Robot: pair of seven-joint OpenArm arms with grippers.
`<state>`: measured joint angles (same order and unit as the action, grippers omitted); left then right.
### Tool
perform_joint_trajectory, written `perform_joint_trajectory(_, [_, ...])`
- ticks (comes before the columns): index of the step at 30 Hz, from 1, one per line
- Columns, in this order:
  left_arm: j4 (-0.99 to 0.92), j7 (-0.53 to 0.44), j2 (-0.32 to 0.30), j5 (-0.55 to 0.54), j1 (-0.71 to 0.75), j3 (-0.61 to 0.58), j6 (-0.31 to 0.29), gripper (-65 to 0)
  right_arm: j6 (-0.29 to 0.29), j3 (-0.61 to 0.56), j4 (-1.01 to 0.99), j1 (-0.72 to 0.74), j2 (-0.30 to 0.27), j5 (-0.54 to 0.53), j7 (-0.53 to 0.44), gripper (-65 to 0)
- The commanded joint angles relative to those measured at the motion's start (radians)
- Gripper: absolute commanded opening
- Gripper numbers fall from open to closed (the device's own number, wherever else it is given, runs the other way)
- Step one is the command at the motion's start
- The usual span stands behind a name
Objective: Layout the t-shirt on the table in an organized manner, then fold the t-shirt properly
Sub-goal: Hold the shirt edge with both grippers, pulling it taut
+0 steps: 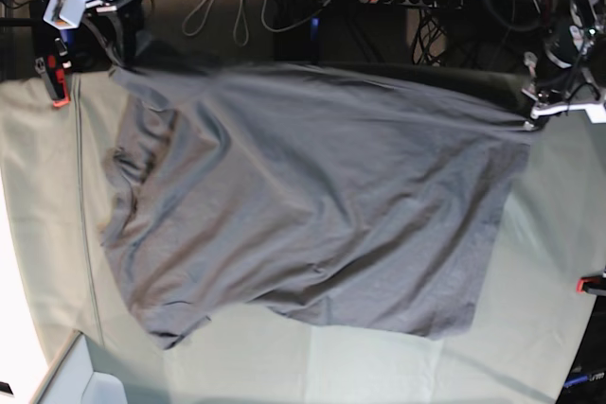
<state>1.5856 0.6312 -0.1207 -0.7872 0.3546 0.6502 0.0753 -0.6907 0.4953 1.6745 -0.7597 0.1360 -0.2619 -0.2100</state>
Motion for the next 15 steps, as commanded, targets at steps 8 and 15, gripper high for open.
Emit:
perform_joint_trajectory(8, [0.022, -0.026, -0.044, -0.011, 0.011, 0.016, -0.006, -65.0, -0.007, -0.004, 0.009, -0.021, -0.002, -0.014, -0.019, -65.0])
perform_joint_trajectory(15, [0.072, -0.024, -0.043, -0.005, -0.027, 0.007, -0.006, -65.0, -0.007, -0.054, 0.011, 0.009, 0.001, -0.012, -0.019, -65.0])
